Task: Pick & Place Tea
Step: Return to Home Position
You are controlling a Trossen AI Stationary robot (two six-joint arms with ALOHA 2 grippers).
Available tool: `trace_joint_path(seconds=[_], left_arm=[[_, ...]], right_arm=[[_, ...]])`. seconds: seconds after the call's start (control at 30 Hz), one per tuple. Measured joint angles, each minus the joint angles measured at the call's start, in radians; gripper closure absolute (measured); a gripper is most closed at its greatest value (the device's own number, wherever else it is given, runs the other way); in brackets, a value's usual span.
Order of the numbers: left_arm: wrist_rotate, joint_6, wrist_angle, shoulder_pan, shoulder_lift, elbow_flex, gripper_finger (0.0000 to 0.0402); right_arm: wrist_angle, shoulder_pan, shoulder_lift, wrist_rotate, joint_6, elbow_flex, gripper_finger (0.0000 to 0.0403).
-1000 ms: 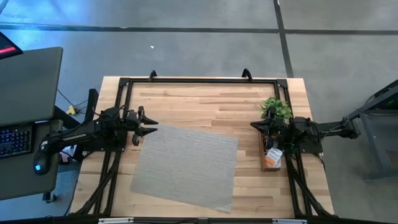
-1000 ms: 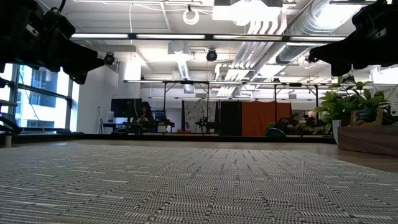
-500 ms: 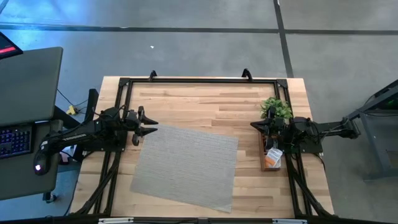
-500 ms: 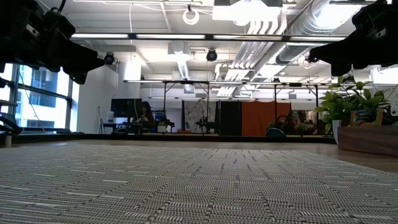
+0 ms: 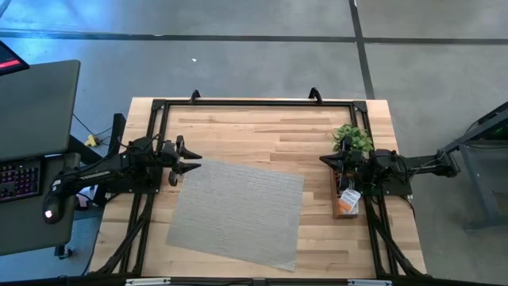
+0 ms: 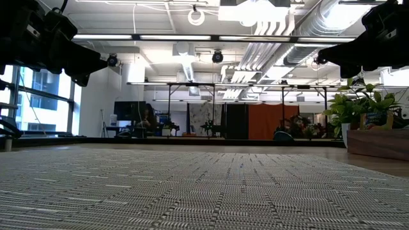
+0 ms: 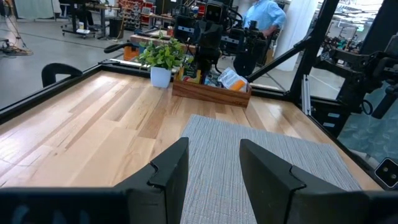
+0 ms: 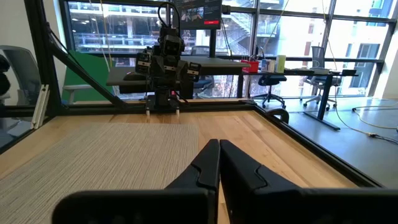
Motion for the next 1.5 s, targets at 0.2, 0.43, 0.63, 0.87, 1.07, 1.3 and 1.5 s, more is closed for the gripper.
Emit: trace_joint_path(seconds=[0.2, 0.43, 0.63, 0.87, 1.07, 1.3, 1.5], left_arm=[[0.000, 0.000, 0.000, 0.000, 0.000, 0.000, 0.0260], [0.000, 0.000, 0.000, 0.000, 0.000, 0.000, 0.0260], [0.000, 0.000, 0.000, 0.000, 0.000, 0.000, 0.0260], [0.000, 0.000, 0.000, 0.000, 0.000, 0.000, 0.0260], [0.000, 0.000, 0.000, 0.000, 0.000, 0.000, 0.0260], [0.000, 0.000, 0.000, 0.000, 0.000, 0.000, 0.0260], [0.000, 0.000, 0.000, 0.000, 0.000, 0.000, 0.0260]], right_arm=[[0.000, 0.000, 0.000, 0.000, 0.000, 0.000, 0.0393], [0.000, 0.000, 0.000, 0.000, 0.000, 0.000, 0.0397], [0.000, 0.000, 0.000, 0.000, 0.000, 0.000, 0.0394], [0.000, 0.000, 0.000, 0.000, 0.000, 0.000, 0.0399], [0.000, 0.000, 0.000, 0.000, 0.000, 0.000, 0.0392], [0.000, 0.000, 0.000, 0.000, 0.000, 0.000, 0.0396], [0.000, 0.000, 0.000, 0.000, 0.000, 0.000, 0.0396]])
